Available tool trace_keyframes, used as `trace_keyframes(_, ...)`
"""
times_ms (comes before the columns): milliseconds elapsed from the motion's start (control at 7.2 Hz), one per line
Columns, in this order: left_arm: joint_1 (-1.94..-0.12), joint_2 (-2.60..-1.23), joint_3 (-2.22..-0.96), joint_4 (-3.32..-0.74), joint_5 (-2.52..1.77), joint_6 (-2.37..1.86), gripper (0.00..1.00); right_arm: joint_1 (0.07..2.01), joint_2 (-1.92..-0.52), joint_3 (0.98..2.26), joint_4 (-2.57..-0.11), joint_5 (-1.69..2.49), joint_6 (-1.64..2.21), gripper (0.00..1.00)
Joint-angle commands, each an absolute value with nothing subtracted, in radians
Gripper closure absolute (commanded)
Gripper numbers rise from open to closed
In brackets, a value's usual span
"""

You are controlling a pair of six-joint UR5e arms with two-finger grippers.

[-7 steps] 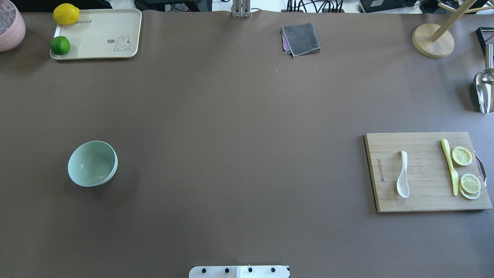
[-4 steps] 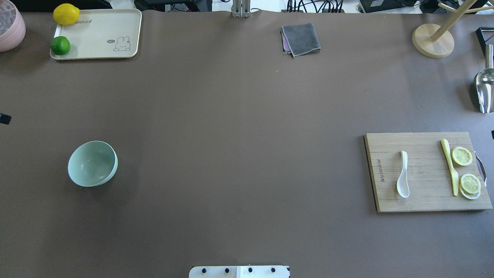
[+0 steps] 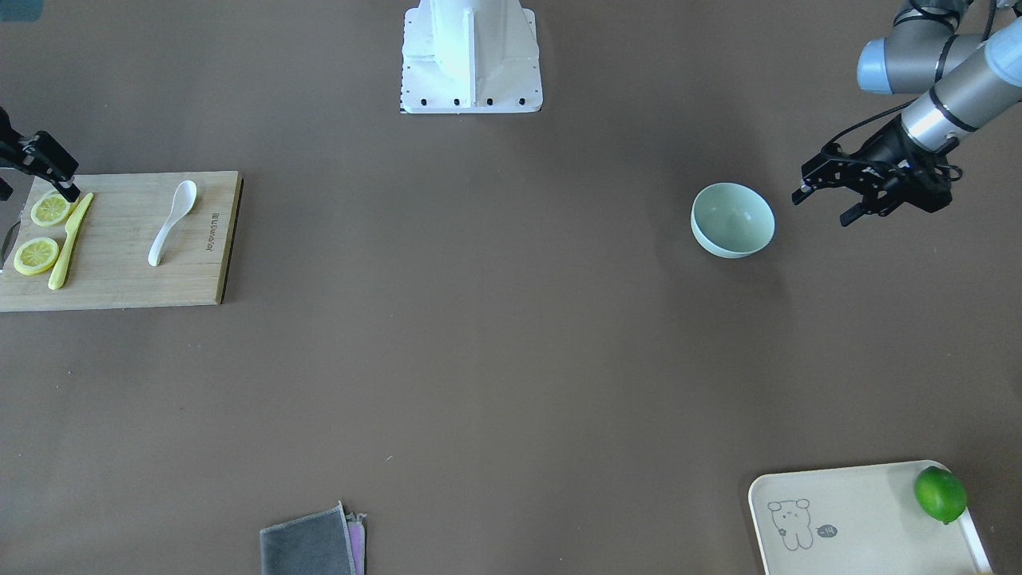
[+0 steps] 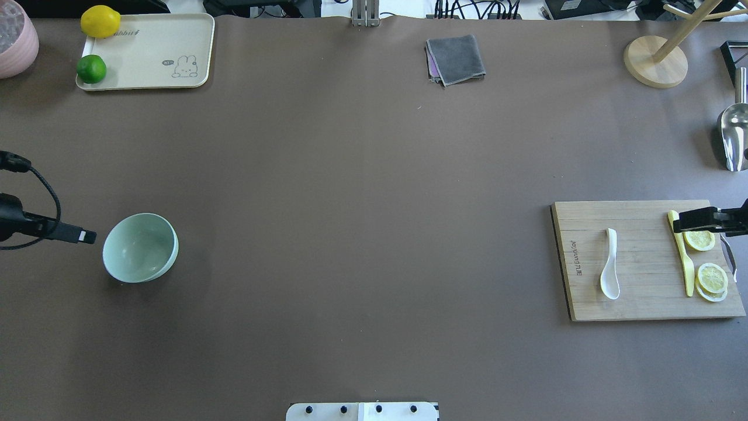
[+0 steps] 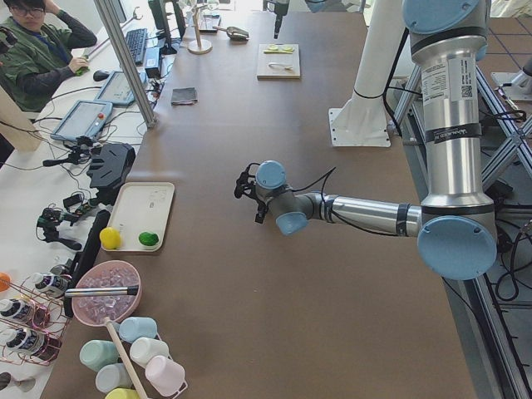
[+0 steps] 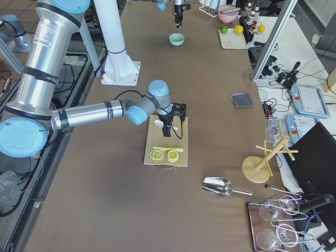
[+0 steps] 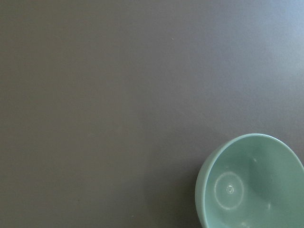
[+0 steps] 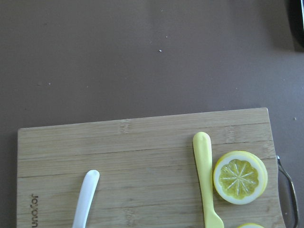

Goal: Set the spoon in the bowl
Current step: 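Reach the left gripper to the pale green bowl and grip its rim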

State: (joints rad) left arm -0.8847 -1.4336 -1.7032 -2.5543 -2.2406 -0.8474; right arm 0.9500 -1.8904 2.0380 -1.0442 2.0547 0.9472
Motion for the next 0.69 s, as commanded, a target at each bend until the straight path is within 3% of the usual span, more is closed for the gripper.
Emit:
trace_keyframes(0,-0.76,-1.462,-1.675,-2.62,-2.126,-0.957,0.23,0.925,-1.89,2.037,-1.028,2.04,0.968,0.01)
trace_keyframes(139,-0.749,-1.479,-1.657,-2.62,-2.12,-0.956,0.66,0.925,-1.89,2.037,-1.028,2.04,0.968,0.01)
trace_keyframes(278,-0.743,-1.495,-1.632,-2.62,-2.106,-0.956,0.89,0.925,-1.89,2.037,-1.028,2.04,0.968,0.01)
trace_keyframes(417,-0.742,-1.511,-1.631,-2.62,-2.106,-0.959,1.0,0.925,-1.89,2.037,-1.028,2.039,0.968,0.01)
trace_keyframes(556,-0.742,-1.541,-1.647,-2.614,-2.112,-0.978,1.0,0.923,-1.89,2.037,-1.028,2.039,0.968,0.01)
